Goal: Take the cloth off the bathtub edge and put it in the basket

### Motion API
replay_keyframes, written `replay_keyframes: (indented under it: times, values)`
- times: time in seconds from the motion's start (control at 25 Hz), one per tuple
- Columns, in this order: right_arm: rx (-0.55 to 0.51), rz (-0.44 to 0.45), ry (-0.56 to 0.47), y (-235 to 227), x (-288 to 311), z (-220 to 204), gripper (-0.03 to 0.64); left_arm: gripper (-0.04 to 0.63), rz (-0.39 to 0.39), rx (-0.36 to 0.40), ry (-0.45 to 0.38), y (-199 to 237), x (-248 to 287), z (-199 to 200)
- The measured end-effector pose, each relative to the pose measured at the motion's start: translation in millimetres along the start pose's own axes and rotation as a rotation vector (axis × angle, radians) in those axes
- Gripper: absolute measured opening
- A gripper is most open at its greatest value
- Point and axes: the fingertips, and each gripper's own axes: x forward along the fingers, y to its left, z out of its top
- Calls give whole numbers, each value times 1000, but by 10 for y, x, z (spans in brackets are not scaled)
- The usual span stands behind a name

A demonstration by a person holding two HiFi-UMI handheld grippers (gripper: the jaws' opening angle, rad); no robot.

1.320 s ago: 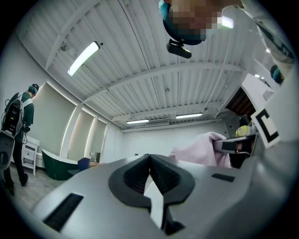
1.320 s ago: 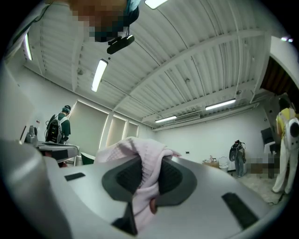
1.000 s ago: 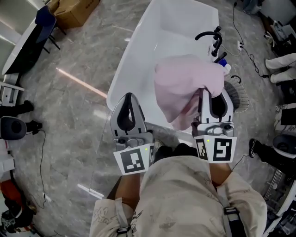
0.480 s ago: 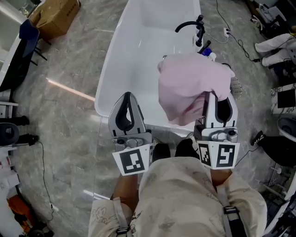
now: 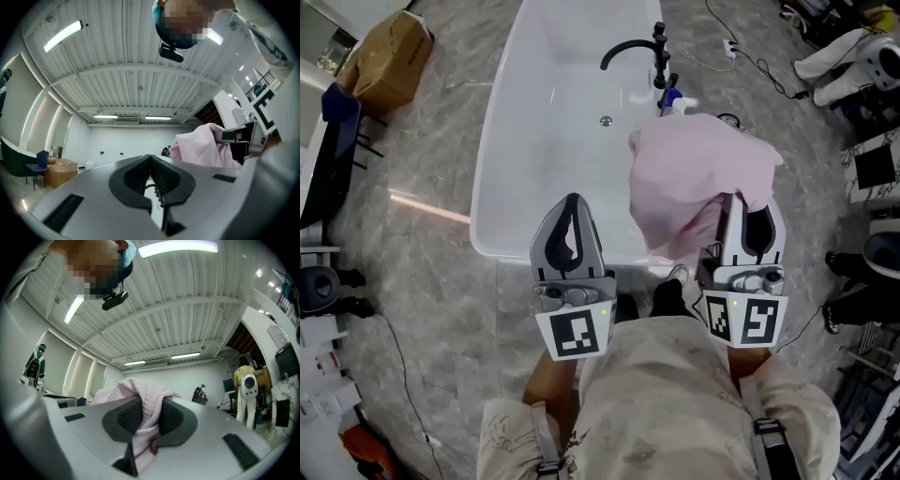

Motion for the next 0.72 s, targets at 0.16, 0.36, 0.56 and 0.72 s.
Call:
replay_keyframes:
  times: [0.16,0.36,0.56,0.72]
  values:
    - [-9,-57,-11,-512,-124,61,55,3,-66,-7,-28,-479,223,46]
    - [-14,-132,-11,-1337,-334,102,55,3,-111,-26,-14,-1185,532,36]
    - [-21,-187,-8,-2304,-588,80,55,3,-164,-32,-16,-2114,842,-23]
    - [-60,-214,6,-2887,-728,-12,55,3,-190,-37,-11,-2740,1065,-112]
